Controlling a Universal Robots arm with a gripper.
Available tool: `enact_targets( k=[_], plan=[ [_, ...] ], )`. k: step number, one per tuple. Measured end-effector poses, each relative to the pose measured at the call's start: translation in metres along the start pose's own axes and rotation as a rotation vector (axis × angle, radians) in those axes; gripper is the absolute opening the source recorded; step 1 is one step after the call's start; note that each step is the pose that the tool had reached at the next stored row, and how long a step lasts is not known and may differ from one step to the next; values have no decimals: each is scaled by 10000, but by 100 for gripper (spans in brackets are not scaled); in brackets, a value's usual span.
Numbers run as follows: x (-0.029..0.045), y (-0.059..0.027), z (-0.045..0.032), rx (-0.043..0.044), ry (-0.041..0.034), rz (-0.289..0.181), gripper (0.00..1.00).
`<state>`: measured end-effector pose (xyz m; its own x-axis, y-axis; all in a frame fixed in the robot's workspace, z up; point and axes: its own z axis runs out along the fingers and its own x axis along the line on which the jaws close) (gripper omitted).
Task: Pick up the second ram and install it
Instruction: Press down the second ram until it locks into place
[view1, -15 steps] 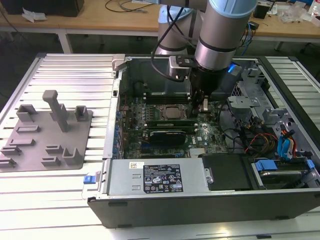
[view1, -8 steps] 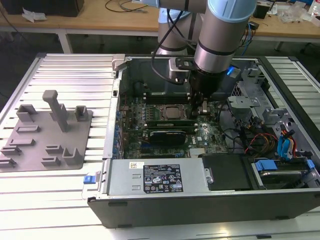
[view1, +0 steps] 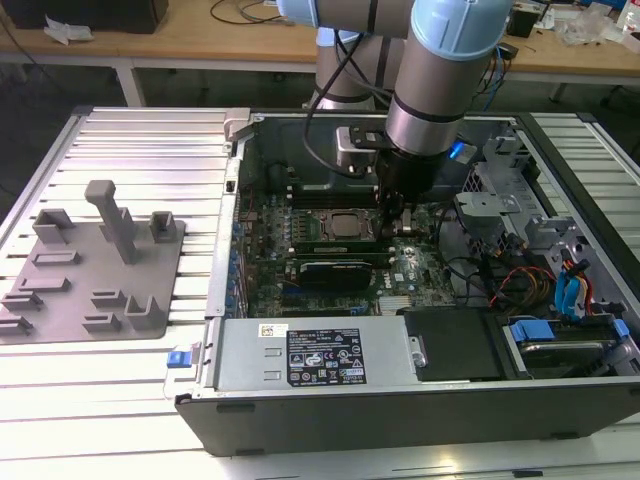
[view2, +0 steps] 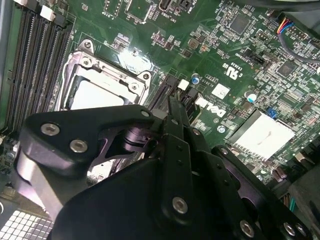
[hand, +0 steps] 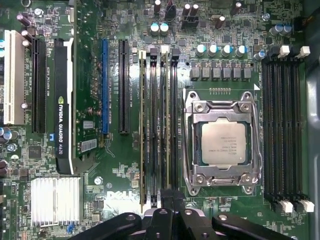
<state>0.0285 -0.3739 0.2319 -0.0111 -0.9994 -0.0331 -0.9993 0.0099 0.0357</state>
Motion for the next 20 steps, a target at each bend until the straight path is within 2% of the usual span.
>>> enact_targets(
  k=[9, 10, 11, 13, 16, 19, 20],
  plan=[
    [1, -1, 30, 0, -1, 0, 8],
    [-3, 0, 10, 2, -22, 1, 8],
    [-3, 3, -67, 1, 0, 1, 8],
    [-5, 5, -144, 3, 2, 1, 8],
    [-6, 8, -143, 3, 0, 1, 8],
    [-4, 132, -136, 12, 0, -1, 8],
    [-3, 207, -132, 17, -1, 0, 8]
  ],
)
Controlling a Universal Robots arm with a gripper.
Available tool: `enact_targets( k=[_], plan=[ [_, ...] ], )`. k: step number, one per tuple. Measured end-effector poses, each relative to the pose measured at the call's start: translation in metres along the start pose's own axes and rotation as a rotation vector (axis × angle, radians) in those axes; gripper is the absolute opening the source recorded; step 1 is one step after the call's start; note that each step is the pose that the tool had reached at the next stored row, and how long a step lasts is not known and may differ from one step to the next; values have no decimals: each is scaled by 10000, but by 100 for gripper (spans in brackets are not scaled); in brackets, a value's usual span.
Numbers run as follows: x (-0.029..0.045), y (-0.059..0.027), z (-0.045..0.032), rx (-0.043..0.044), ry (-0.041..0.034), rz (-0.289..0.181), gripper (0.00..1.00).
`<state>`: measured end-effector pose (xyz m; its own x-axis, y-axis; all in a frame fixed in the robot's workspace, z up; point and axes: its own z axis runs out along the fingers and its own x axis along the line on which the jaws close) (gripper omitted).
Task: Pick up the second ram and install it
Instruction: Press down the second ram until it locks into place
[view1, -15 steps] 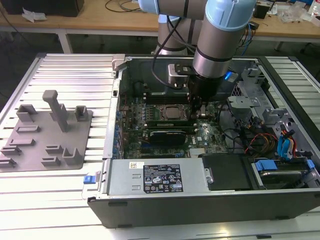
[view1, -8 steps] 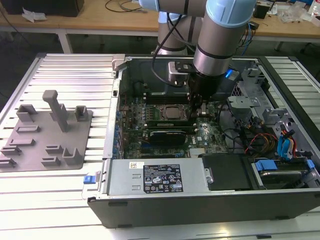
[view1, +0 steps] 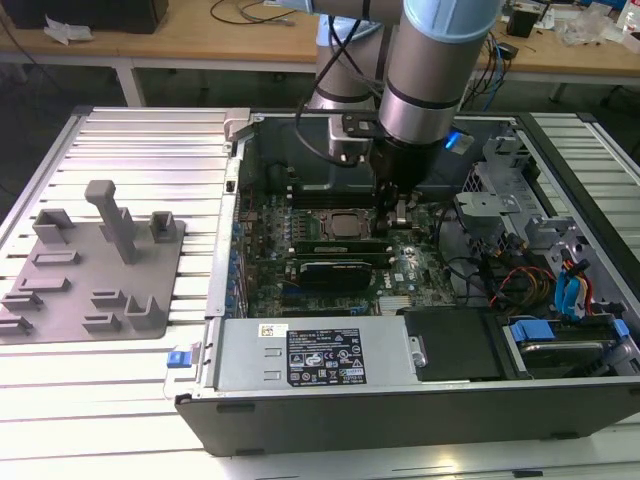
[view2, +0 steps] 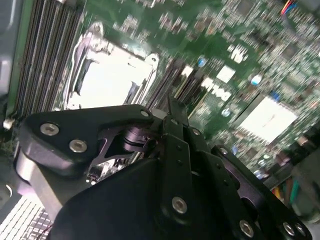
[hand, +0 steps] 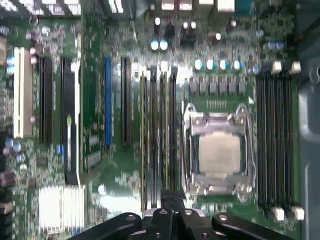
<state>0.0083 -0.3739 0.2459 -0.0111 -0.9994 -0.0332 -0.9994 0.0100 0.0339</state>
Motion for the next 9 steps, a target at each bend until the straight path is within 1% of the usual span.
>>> enact_targets(
  k=[3, 5, 6, 7, 8, 9],
  plan=[
    [2, 226, 11, 7, 1, 0, 8],
    [3, 346, 17, 10, 0, 0, 8],
    [4, 385, 19, 11, 0, -1, 8],
    [5, 451, 22, 11, 0, 0, 8],
    [6, 542, 26, 12, 0, -1, 8],
    [6, 593, 28, 12, -1, 1, 8]
  ],
)
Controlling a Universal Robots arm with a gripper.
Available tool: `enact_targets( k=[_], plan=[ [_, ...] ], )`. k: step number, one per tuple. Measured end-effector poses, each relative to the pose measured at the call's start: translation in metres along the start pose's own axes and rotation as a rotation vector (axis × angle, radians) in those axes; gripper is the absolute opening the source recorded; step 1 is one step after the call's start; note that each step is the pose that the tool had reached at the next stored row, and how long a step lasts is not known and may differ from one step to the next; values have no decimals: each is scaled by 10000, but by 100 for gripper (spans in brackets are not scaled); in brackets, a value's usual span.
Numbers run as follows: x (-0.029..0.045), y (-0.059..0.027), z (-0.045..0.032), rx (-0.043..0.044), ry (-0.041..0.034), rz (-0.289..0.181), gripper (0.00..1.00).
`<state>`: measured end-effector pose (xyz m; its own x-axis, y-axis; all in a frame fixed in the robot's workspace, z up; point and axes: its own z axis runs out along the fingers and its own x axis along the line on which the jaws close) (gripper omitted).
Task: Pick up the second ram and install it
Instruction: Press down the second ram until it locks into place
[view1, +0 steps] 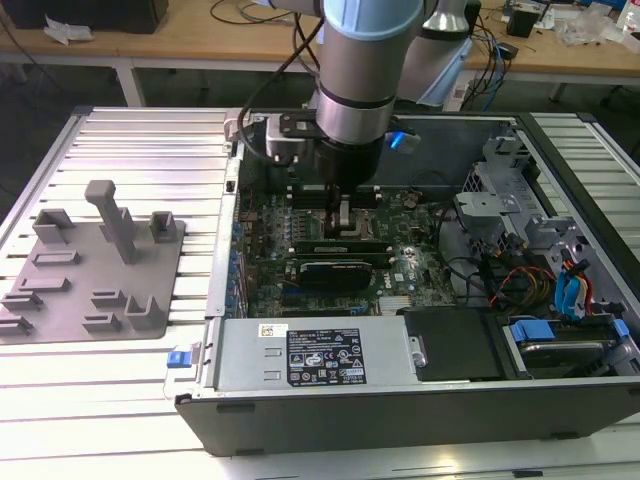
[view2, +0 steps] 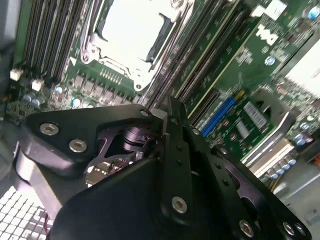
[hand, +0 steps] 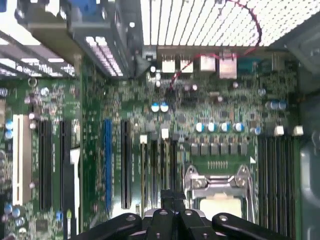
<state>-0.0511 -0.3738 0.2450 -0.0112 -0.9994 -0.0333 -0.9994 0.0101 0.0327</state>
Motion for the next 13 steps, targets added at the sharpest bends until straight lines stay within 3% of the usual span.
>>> enact_targets(
  k=[4, 13],
  plan=[
    [4, 22, 72, 0, 2, 0, 8],
    [7, 53, 158, -3, 6, -1, 8]
  ],
)
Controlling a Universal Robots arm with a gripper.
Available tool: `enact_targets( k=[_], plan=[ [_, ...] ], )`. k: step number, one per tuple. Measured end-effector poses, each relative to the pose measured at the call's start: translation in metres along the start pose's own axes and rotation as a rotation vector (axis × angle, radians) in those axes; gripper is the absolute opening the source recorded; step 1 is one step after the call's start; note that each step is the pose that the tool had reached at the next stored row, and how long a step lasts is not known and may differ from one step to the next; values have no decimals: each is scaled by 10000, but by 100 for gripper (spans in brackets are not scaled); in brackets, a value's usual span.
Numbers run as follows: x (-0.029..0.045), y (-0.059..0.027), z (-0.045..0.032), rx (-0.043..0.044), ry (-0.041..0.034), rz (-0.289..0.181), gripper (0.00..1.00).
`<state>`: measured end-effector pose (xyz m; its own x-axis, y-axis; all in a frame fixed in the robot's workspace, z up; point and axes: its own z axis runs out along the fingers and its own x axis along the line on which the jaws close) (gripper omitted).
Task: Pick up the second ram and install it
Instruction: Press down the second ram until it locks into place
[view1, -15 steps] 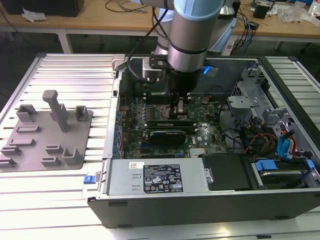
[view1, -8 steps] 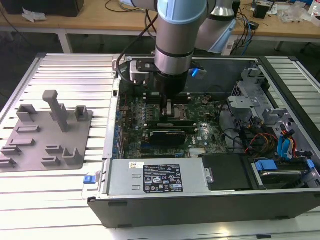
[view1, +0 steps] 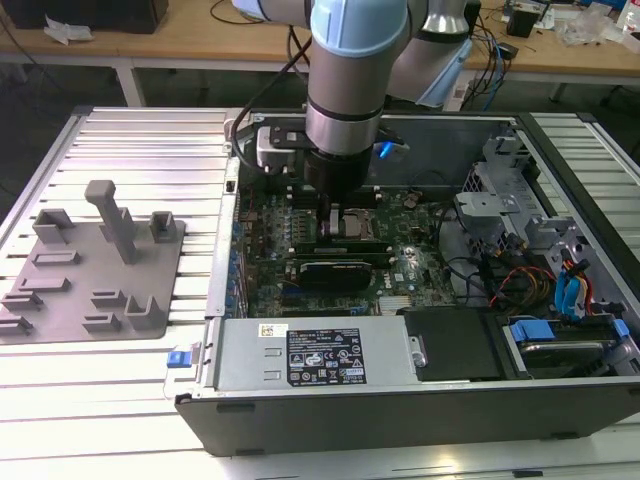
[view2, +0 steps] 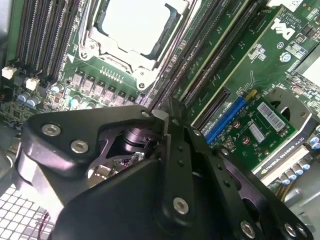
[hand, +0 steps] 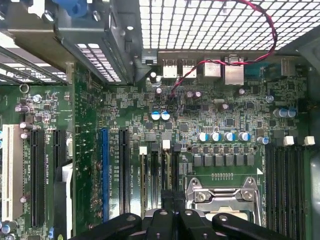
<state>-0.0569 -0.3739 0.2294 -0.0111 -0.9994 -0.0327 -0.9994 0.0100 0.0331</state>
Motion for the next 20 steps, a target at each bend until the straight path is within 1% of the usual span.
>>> enact_targets(
  k=[3, 4, 5, 6, 7, 8, 10, 14, 20],
  plan=[
    [0, -1, 11, 4, -5, -1, 8],
    [-4, -1, -32, 16, -22, -2, 8],
    [-4, 3, -101, 4, -5, -1, 8],
    [-6, 5, -158, 4, -5, -1, 8],
    [-7, 6, -193, 4, -6, 0, 8],
    [-8, 6, -212, 4, -7, -1, 8],
    [-7, -2, -214, 2, -4, -2, 8],
    [-10, -310, -224, 3, -3, -2, 8],
    [-11, -331, -224, 2, -5, 0, 8]
  ],
)
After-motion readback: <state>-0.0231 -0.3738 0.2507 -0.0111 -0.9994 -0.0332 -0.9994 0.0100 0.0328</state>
